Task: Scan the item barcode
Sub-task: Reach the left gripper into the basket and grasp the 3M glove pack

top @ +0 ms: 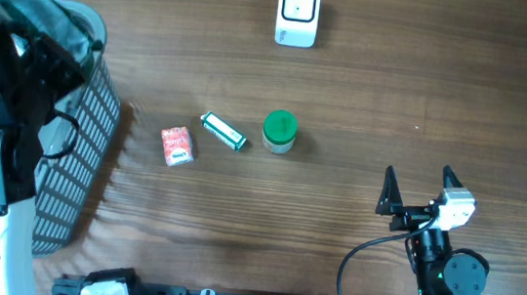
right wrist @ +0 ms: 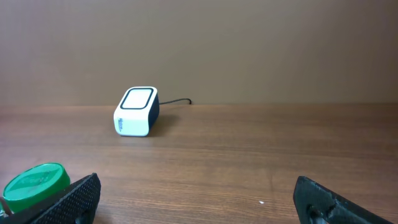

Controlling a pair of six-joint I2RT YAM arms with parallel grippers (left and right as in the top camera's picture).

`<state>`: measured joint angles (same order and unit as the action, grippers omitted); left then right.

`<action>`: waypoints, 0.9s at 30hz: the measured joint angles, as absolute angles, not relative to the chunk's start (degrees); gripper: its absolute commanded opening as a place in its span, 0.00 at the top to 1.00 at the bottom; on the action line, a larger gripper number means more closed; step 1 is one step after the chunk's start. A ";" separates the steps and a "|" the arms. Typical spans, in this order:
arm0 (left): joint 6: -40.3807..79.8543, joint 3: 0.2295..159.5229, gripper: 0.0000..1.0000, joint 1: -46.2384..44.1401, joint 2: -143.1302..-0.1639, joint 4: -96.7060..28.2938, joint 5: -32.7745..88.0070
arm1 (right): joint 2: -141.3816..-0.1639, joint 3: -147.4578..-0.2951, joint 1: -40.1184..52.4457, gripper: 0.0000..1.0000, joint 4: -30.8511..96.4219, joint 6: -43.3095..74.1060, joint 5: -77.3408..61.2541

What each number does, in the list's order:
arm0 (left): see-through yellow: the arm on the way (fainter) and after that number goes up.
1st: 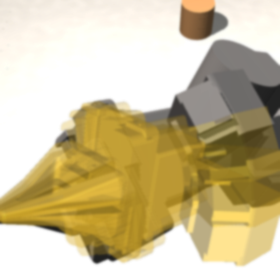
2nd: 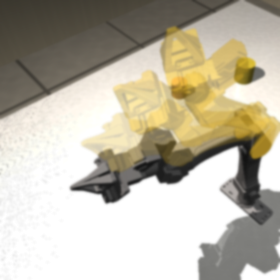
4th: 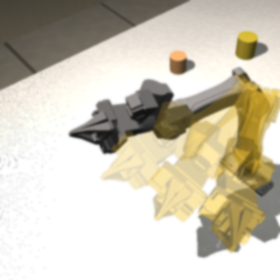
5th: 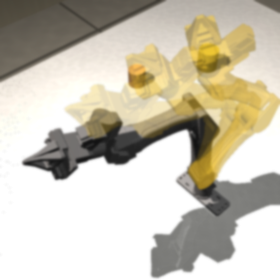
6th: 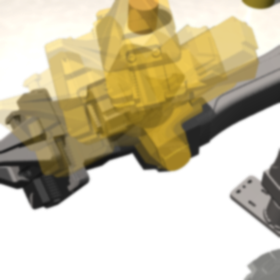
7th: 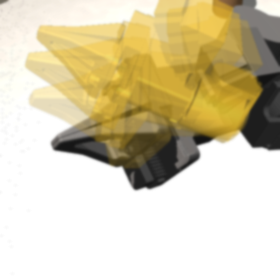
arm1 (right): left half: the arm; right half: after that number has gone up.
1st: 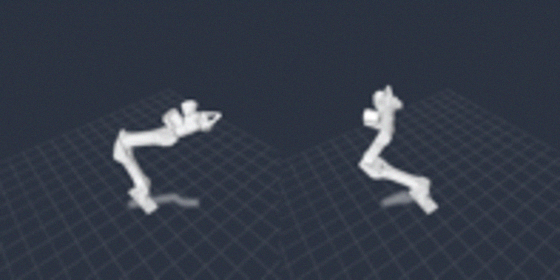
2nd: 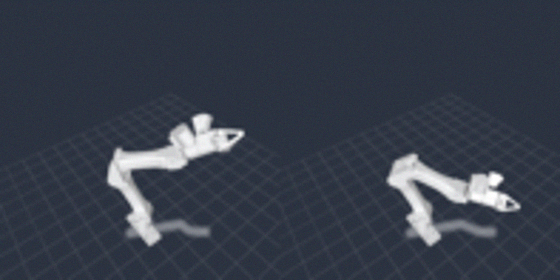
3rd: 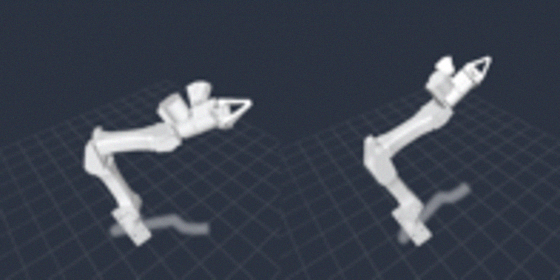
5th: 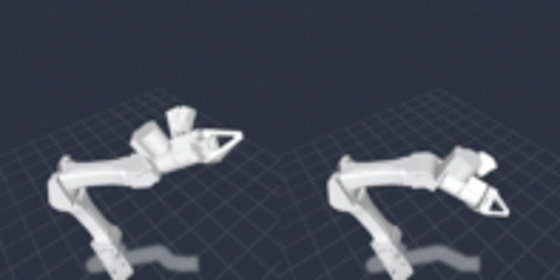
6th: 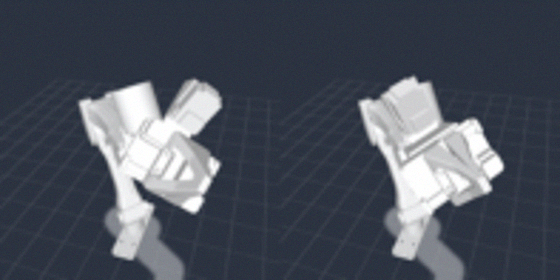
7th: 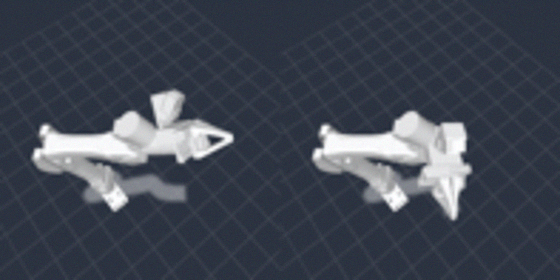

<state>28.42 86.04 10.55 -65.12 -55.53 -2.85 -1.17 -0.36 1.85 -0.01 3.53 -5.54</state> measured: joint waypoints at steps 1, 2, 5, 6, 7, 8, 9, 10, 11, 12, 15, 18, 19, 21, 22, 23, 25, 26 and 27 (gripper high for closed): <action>27.59 86.04 0.96 10.55 -64.99 -54.74 -2.85 | -1.17 -0.36 1.85 0.00 -0.01 3.53 -5.54; 26.81 86.04 0.96 10.55 -64.66 -54.17 -2.63 | -1.17 -0.36 1.85 0.00 -0.01 3.53 -5.54; 23.97 86.04 0.96 10.55 -63.77 -53.67 -0.27 | -1.19 -0.36 1.85 0.00 -0.01 3.53 -5.54; 22.92 86.04 0.96 10.55 -63.59 -53.60 0.56 | -1.19 -0.36 1.85 0.00 -0.01 3.53 -5.54; 22.46 86.04 0.96 10.55 -63.53 -53.52 0.89 | -1.17 -0.36 1.85 0.00 -0.01 3.53 -5.54; 21.91 86.04 0.96 10.55 -63.53 -53.49 1.23 | -1.17 -0.36 1.85 0.00 -0.01 3.53 -5.54; 21.67 86.04 0.96 10.55 -63.53 -53.49 1.43 | -1.17 -0.36 1.85 0.00 -0.01 3.53 -5.54; 21.41 86.04 0.96 10.55 -63.53 -53.49 1.80 | -1.17 -0.36 1.85 0.00 -0.01 3.53 -5.54; 21.23 86.04 0.96 10.55 -63.53 -53.49 2.20 | -1.17 -0.36 1.85 0.00 -0.03 3.53 -5.54; 20.71 86.04 0.96 10.52 -63.53 -53.47 3.07 | -1.17 -0.36 1.85 0.00 -0.01 3.53 -5.54; 18.44 86.04 0.96 9.47 -63.53 -52.66 5.93 | -1.17 -0.36 1.85 0.00 -0.01 3.53 -5.54; 16.10 86.04 0.96 6.85 -63.53 -52.16 8.01 | -1.17 -0.36 1.85 0.00 -0.01 3.51 -5.54; 15.62 86.04 0.96 6.04 -63.53 -52.16 8.43 | -1.19 -0.36 1.85 0.00 -0.01 3.53 -5.54; 14.63 86.04 0.96 2.81 -63.53 -52.12 9.32 | -1.17 -0.36 1.85 0.00 -0.01 3.53 -5.54; 14.37 86.04 0.96 1.48 -63.53 -52.10 9.45 | -1.17 -0.36 1.85 0.00 -0.01 3.53 -5.54; 14.04 86.04 0.96 -0.01 -63.53 -52.05 9.54 | -1.17 -0.36 1.85 0.00 -0.01 3.53 -5.54; 13.85 86.04 0.96 -2.79 -64.03 -52.01 9.74 | -1.17 -0.36 1.85 0.00 -0.01 3.53 -5.54; 13.78 86.04 0.96 -4.14 -64.64 -51.99 9.78 | -1.17 -0.36 1.85 0.00 -0.01 3.53 -5.54; 13.58 86.04 0.96 -7.14 -66.74 -51.94 10.76 | -1.17 -0.36 1.85 0.00 -0.01 3.53 -5.54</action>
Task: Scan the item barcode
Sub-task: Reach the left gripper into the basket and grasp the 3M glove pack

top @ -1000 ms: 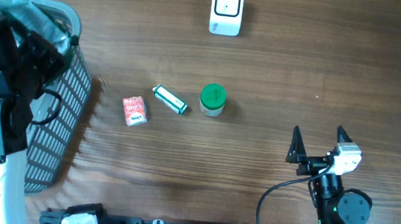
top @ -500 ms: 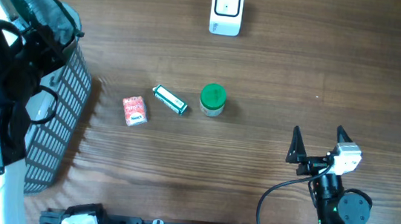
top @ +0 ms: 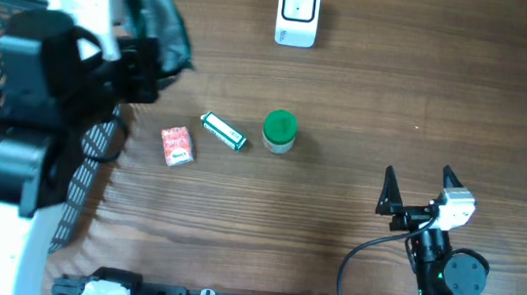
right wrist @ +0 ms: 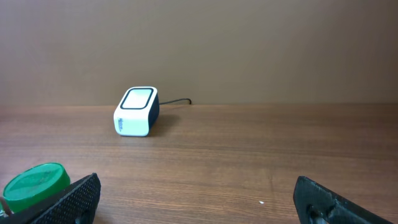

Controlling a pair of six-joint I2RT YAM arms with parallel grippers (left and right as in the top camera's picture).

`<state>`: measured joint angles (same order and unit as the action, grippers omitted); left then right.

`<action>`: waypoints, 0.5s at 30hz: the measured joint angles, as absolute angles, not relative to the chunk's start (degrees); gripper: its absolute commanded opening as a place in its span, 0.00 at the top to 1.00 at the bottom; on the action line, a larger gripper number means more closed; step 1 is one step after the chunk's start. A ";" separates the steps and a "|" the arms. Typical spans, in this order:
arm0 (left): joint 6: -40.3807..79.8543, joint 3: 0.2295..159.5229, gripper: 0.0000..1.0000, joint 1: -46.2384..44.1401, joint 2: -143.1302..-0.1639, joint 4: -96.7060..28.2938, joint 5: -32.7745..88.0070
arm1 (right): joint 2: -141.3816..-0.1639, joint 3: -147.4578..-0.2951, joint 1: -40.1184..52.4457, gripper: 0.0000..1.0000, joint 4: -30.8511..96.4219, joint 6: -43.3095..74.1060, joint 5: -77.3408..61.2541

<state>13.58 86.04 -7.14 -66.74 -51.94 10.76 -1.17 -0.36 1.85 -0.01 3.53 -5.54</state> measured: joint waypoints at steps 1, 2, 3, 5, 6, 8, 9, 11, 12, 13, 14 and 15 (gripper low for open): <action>13.50 86.04 0.96 -8.38 -67.99 -51.99 11.46 | -1.17 -0.36 1.85 0.00 -0.01 3.53 -5.54; 13.06 86.11 0.96 -10.94 -70.17 -51.75 12.25 | -1.17 -0.36 1.85 0.00 -0.01 3.53 -5.54; 12.47 86.13 0.96 -14.46 -72.82 -51.57 13.15 | -1.17 -0.36 1.85 0.00 -0.01 3.53 -5.52; 11.11 86.08 0.96 -21.37 -78.87 -51.29 14.33 | -1.17 -0.36 1.85 0.00 -0.01 3.53 -5.54; 10.31 86.06 0.96 -23.97 -81.41 -51.03 14.55 | -1.17 -0.36 1.85 0.00 -0.01 3.53 -5.54; 8.75 86.06 0.96 -30.96 -87.22 -47.77 15.03 | -1.17 -0.36 1.85 0.00 -0.01 3.53 -5.54; 8.32 86.06 0.96 -33.74 -89.67 -46.46 15.14 | -1.19 -0.36 1.85 0.00 -0.01 3.53 -5.54; 7.73 86.08 0.96 -39.13 -96.01 -42.24 15.38 | -1.17 -0.36 1.85 0.00 -0.01 3.53 -5.54; 7.68 86.08 0.96 -40.97 -98.70 -41.23 15.40 | -1.17 -0.36 1.85 0.00 -0.01 3.53 -5.54; 7.57 86.08 0.96 -42.63 -101.58 -39.97 15.40 | -1.17 -0.36 1.85 0.00 -0.03 3.53 -5.54; 7.55 86.08 0.96 -44.29 -104.57 -39.72 15.38 | -1.17 -0.36 1.85 0.00 -0.01 3.53 -5.54; 7.55 86.08 0.96 -45.63 -107.11 -39.68 15.38 | -1.17 -0.36 1.85 0.00 -0.01 3.53 -5.54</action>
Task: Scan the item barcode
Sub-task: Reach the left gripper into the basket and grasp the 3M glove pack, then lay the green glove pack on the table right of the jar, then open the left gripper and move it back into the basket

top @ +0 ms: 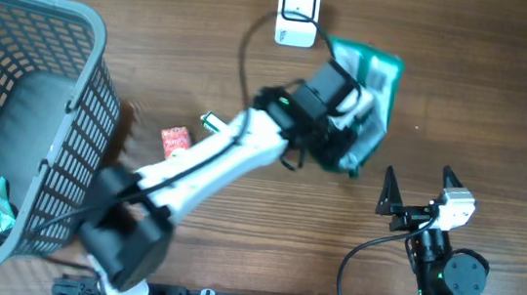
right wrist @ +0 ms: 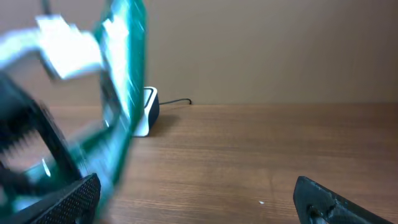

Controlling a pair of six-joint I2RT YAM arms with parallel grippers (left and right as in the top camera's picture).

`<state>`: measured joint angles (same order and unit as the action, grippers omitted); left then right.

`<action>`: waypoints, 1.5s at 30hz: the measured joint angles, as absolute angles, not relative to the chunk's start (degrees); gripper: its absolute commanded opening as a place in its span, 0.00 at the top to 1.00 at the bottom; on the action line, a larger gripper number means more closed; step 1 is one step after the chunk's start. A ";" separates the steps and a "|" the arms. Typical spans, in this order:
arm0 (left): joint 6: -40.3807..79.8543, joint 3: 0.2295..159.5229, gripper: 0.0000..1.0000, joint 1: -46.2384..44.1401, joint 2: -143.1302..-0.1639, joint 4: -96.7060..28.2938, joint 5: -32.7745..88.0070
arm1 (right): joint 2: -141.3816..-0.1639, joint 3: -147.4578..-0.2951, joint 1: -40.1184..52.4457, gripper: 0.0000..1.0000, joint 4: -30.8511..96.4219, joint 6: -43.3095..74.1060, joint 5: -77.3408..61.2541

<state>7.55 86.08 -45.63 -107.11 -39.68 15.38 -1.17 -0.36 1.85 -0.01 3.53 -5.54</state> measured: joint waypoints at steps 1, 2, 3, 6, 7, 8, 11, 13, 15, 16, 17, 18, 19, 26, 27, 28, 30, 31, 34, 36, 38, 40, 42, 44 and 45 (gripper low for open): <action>7.55 86.08 0.85 -46.68 -109.14 -39.53 15.35 | -1.17 -0.36 1.85 0.00 -0.01 3.53 -5.54; 7.55 86.08 0.41 -47.55 -111.28 -39.40 15.38 | -1.17 -0.36 1.85 0.00 -0.01 3.53 -5.54; 7.46 86.08 0.00 -47.88 -112.99 -39.33 15.38 | -1.17 -0.36 1.85 0.00 -0.01 3.53 -5.54; 7.14 86.08 0.00 -47.75 -115.52 -39.44 15.33 | -1.17 -0.36 1.85 0.00 -0.01 3.53 -5.54; 7.16 86.08 0.00 -47.72 -115.55 -39.44 15.35 | -1.17 -0.36 1.85 0.00 -0.01 3.53 -5.54; 7.14 86.08 0.00 -47.72 -115.52 -39.42 15.35 | -1.17 -0.36 1.85 0.00 -0.01 3.53 -5.54; 7.11 86.85 0.00 -47.75 -115.13 -40.95 15.05 | -1.17 -0.36 1.85 0.00 -0.01 3.53 -5.54; 7.11 89.45 0.00 -47.75 -112.77 -42.44 12.14 | -1.17 -0.36 1.85 0.01 -0.01 3.53 -5.54; 7.14 92.05 0.00 -47.68 -108.22 -43.29 6.68 | -1.17 -0.36 1.85 0.00 -0.01 3.53 -5.54; 7.09 92.49 0.00 -47.62 -106.24 -43.29 4.89 | -1.17 -0.36 1.85 0.00 -0.01 3.53 -5.54; 7.11 92.71 0.00 -47.57 -104.01 -43.55 2.44 | -1.17 -0.36 1.85 0.00 -0.01 3.53 -5.54; 7.11 92.88 0.00 -47.33 -101.41 -43.92 -0.51 | -1.17 -0.36 1.85 0.00 -0.01 3.53 -5.54; 7.11 93.03 0.00 -46.94 -99.35 -44.03 -2.87 | -1.17 -0.36 1.85 0.00 -0.01 3.53 -5.54; 8.88 93.17 0.00 -38.74 -93.73 -50.15 -8.78 | -1.17 -0.36 1.85 0.00 -0.01 3.53 -5.54; 9.28 93.19 0.00 -38.00 -93.01 -51.03 -8.97 | -1.17 -0.36 1.85 0.01 -0.03 3.53 -5.54; 9.61 93.19 0.00 -37.34 -92.09 -52.93 -9.02 | -1.17 -0.36 1.85 0.00 -0.01 3.53 -5.54; 10.70 93.19 0.00 -36.34 -89.49 -56.29 -9.19 | -1.17 -0.36 1.85 0.00 -0.01 3.53 -5.54; 11.29 93.21 0.00 -36.25 -88.12 -58.06 -9.19 | -1.19 -0.36 1.85 0.00 -0.03 3.53 -5.54; 12.78 93.23 0.00 -36.25 -84.95 -62.30 -9.19 | -1.17 -0.36 1.85 0.00 -0.01 3.53 -5.54; 12.99 93.23 0.00 -36.25 -84.05 -62.54 -9.23 | -1.17 -0.36 1.85 0.00 -0.01 3.53 -5.54; 13.08 93.23 0.00 -36.25 -83.99 -62.00 -10.17 | -1.17 -0.36 1.85 0.00 -0.01 3.53 -5.54; 13.23 93.23 0.00 -35.83 -83.64 -61.71 -12.25 | -1.17 -0.36 1.85 0.00 -0.01 3.53 -5.54; 13.96 93.23 0.00 -33.08 -81.56 -61.69 -15.07 | -1.17 -0.36 1.85 0.00 -0.01 3.53 -5.54; 17.61 93.23 0.00 -27.16 -78.17 -61.71 -18.57 | -1.17 -0.36 1.85 0.00 -0.01 3.53 -5.54; 21.30 93.23 0.00 -20.58 -75.37 -61.71 -20.53 | -1.17 -0.36 1.85 0.00 -0.01 3.53 -5.52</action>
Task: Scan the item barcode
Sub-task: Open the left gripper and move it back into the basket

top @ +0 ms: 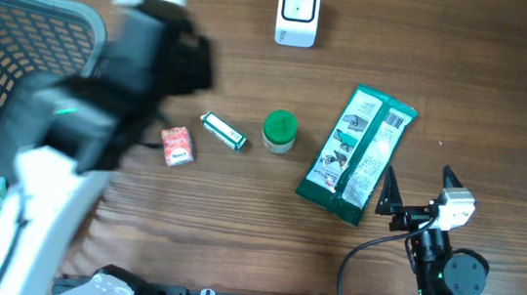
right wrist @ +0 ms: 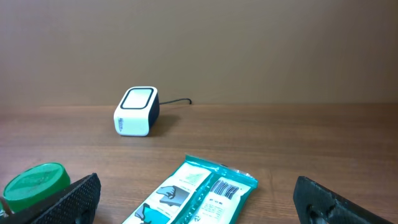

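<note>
A green and white packet (top: 356, 154) lies flat on the table with its barcode side up (right wrist: 205, 190). It rests just ahead of my right gripper (top: 418, 193), which is open (right wrist: 196, 202) with the packet's near end between its spread fingers, untouched. The white scanner (top: 297, 12) stands at the table's far edge (right wrist: 137, 111), its cable running off behind. My left arm (top: 112, 92) is blurred over the left side, by the basket. Its fingers cannot be made out.
A grey mesh basket (top: 2, 22) stands at the left with another green packet inside. A green-lidded jar (top: 279, 131), a small white and green tube (top: 223, 131) and a small red box (top: 176, 145) lie in a row mid-table.
The left arm was stretched across the table with the packet held near the scanner. The packet now lies flat before the right gripper, and the left arm is back at the left. The right arm is unmoved.
The left arm was first at the basket with something green in it. Then it was above the basket's rim with the green packet. Then it held the packet over the table's right half, and now the packet lies there, let go.
</note>
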Controlling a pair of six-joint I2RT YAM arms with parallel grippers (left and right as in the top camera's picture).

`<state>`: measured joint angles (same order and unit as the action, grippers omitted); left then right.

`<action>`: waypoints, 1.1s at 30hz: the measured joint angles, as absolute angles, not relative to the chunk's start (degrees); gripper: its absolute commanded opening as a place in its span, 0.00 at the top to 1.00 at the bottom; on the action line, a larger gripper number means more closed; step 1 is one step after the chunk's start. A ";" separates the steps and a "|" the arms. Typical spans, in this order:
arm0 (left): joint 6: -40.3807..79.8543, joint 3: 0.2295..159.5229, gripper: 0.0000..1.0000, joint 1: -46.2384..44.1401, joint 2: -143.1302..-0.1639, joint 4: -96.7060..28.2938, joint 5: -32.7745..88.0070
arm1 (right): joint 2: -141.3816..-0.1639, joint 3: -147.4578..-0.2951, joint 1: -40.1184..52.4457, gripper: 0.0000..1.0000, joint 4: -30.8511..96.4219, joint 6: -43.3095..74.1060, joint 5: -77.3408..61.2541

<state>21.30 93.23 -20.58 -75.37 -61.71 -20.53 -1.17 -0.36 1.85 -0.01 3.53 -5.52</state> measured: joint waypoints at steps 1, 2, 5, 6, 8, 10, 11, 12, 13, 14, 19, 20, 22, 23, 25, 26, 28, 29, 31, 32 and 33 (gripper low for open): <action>24.21 93.25 0.00 -15.53 -73.65 -62.02 -21.74 | -1.17 -0.36 1.85 0.00 -0.03 3.53 -5.54; 27.16 93.30 0.00 -11.18 -72.03 -62.85 -22.00 | -1.17 -0.36 1.89 0.00 -0.01 3.53 -5.54; 38.85 93.60 0.00 6.72 -68.34 -68.29 -21.93 | -1.17 -0.36 1.98 0.00 -0.01 3.53 -5.54; 43.77 93.82 0.00 12.51 -68.25 -71.83 -21.39 | -1.17 -0.36 2.00 0.00 -0.01 3.53 -5.54; 54.59 93.84 0.00 22.46 -69.25 -78.72 -20.58 | -1.17 -0.36 2.00 0.00 -0.01 3.53 -5.54; 65.39 93.82 0.00 31.09 -71.96 -83.35 -18.48 | -1.17 -0.36 2.00 0.00 -0.03 3.53 -5.54; 67.79 93.82 0.00 33.36 -73.28 -84.44 -16.75 | -1.17 -0.36 2.00 0.00 -0.01 3.51 -5.54; 68.99 93.36 0.00 35.14 -74.13 -85.14 -15.46 | -1.17 -0.36 2.00 0.00 -0.03 3.53 -5.54; 70.24 92.60 0.00 37.06 -75.20 -85.36 -14.50 | -1.17 -0.36 2.00 0.00 -0.01 3.53 -5.54; 71.09 91.00 0.00 38.54 -75.50 -83.72 -13.30 | -1.17 -0.36 2.00 0.00 -0.01 3.51 -5.54; 73.23 75.31 0.05 43.99 -75.94 -75.92 -8.16 | -1.19 -0.36 2.00 0.00 -0.05 3.53 -5.54; 73.23 71.16 0.12 44.82 -75.90 -73.82 -7.66 | -1.19 -0.36 2.00 0.00 -0.03 3.53 -5.54; 73.08 65.39 0.12 45.30 -76.07 -71.81 -7.14 | -1.17 -0.36 2.00 0.00 -0.05 3.53 -5.54; 72.95 63.16 0.09 45.34 -76.07 -70.17 -6.59 | -1.17 -0.36 2.00 0.00 -0.01 3.53 -5.54; 71.35 60.20 0.00 45.50 -76.14 -68.16 -4.91 | -1.17 -0.36 2.00 0.00 -0.03 3.53 -5.54; 70.78 59.57 0.00 45.50 -76.12 -67.48 -4.32 | -1.17 -0.36 2.00 0.00 -0.01 3.51 -5.54; 70.13 58.65 0.00 45.50 -76.14 -67.37 -3.51 | -1.17 -0.36 2.00 0.00 -0.01 3.53 -5.54; 70.04 58.57 0.00 45.50 -76.14 -67.42 -3.27 | -1.17 -0.36 2.00 0.00 -0.01 3.53 -5.54; 69.73 58.57 0.00 45.50 -76.14 -67.07 -3.03 | -1.17 -0.36 2.00 0.00 -0.01 3.53 -5.54; 69.71 58.54 0.00 45.50 -76.14 -66.98 -2.96 | -1.17 -0.36 2.00 0.00 -0.01 3.53 -5.54; 69.56 58.54 0.00 45.50 -76.14 -66.96 -2.87 | -1.17 -0.36 2.00 0.00 -0.01 3.53 -5.54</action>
<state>69.56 58.54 45.50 -76.14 -66.96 -2.87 -1.17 -0.36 2.00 -0.01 3.53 -5.54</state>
